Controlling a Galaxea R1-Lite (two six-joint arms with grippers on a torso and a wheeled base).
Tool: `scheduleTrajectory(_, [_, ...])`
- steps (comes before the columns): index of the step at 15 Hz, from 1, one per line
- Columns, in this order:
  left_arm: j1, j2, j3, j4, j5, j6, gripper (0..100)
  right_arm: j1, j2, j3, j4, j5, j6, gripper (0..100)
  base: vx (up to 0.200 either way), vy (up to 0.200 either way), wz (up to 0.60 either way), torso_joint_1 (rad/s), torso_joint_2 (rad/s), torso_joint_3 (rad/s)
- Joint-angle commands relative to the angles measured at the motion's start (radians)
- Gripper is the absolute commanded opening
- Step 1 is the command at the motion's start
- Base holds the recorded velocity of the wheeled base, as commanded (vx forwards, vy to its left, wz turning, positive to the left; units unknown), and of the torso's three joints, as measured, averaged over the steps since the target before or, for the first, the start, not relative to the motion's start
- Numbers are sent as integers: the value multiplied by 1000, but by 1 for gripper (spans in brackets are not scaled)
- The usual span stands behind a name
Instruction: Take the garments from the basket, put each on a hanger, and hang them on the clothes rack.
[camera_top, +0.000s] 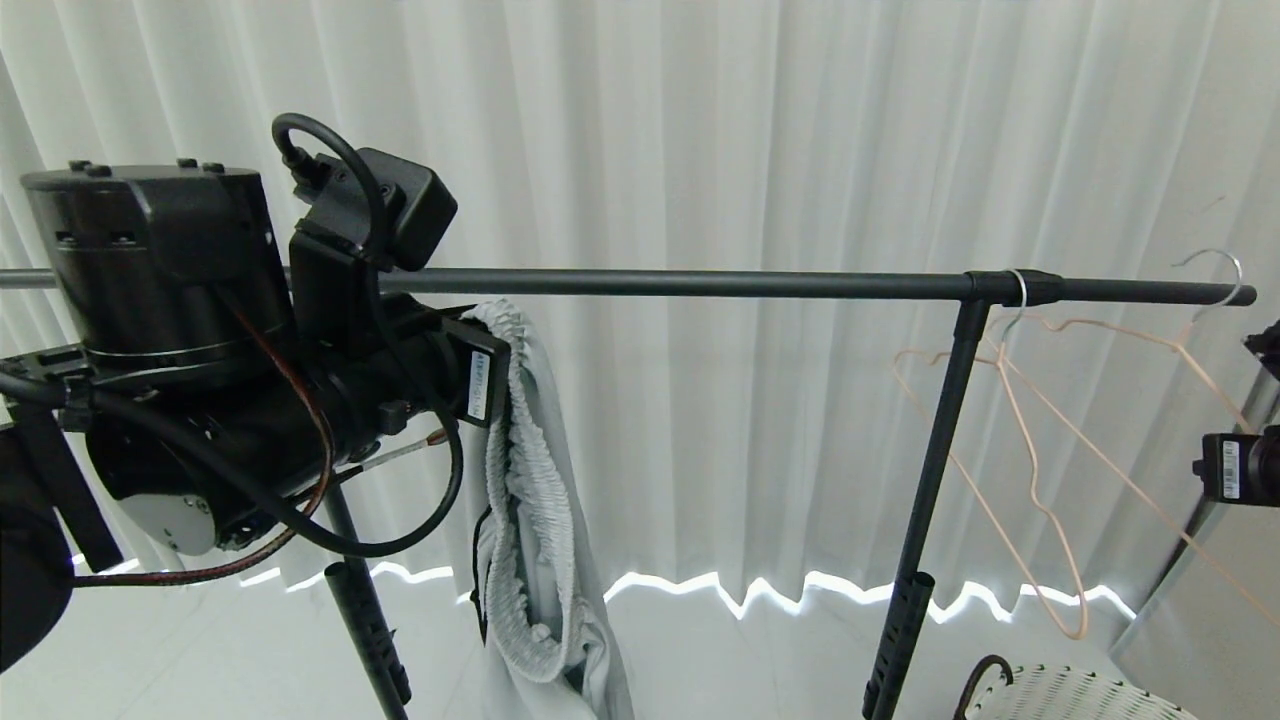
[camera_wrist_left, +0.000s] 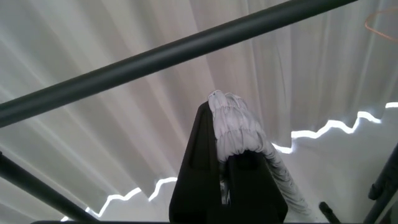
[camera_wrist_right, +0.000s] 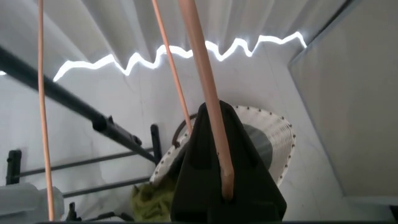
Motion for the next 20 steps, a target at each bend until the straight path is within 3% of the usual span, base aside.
scheduleTrajectory(1, [1, 1, 16, -8, 1, 1, 0, 0, -91, 57, -1, -1, 1, 0, 0, 0, 0, 0, 0, 0])
scheduleTrajectory(4, [1, 2, 16, -9, 14, 2, 0, -2, -138, 101, 1, -7, -1, 0, 0, 0, 0, 0, 0, 0])
scheduleTrajectory(9, [2, 7, 17, -9, 36, 2, 0, 0, -169, 138, 1, -65, -1, 0, -200, 0, 0, 3, 2, 3])
scheduleTrajectory(20, [2, 7, 20, -12, 36, 1, 0, 0, -192, 146, 1, -91, -2, 0, -182, 0, 0, 1, 1, 3])
